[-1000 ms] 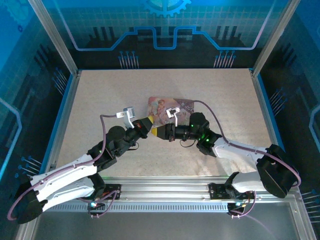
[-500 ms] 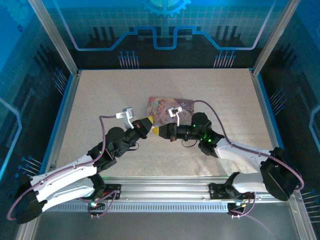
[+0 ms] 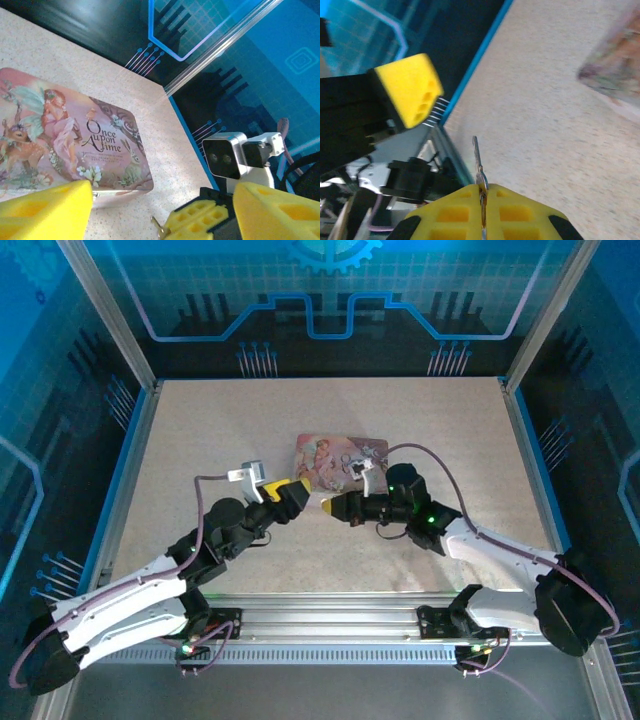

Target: Unlock a padlock with a key

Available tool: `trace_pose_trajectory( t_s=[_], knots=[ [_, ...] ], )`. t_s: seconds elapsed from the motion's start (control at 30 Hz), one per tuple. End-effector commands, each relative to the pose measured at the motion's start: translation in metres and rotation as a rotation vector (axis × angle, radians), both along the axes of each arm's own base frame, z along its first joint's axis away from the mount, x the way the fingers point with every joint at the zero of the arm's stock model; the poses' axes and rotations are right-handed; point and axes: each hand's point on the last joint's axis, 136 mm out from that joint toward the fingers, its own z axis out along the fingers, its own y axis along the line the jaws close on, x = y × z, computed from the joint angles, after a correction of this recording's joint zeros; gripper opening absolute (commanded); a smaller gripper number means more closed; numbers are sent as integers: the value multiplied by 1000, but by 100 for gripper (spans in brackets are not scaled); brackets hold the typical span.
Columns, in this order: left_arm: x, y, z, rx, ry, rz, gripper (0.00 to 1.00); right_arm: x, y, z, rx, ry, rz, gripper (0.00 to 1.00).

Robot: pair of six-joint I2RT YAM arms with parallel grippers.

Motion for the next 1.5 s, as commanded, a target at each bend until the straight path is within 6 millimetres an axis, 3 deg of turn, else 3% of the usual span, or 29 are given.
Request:
trace_pose_trajectory(
  t_s=[0.0,0.2,0.4,0.67,0.97,1.13,1.47],
  knots=[
    [-3,6,-26,133,52,0,82,5,-25,-23,-120,13,-39,8],
    [-9,-7,-80,286,189,-87,81,25,-58,-40,-195,49,-86,9],
    [-8,-29,-117,377,283,-174,81,54,-75,-46,-161,72,-116,10],
    [5,-52,-143,408,328,-208,81,92,-87,-58,-145,100,-170,10],
    [23,-53,-152,445,329,-145,82,119,-91,-72,-199,119,-179,9],
    [28,-52,-159,474,346,-115,82,116,-94,-89,-246,164,-177,8],
    [40,-46,-174,504,386,-78,83,78,-101,-136,-269,337,-197,8]
  ],
)
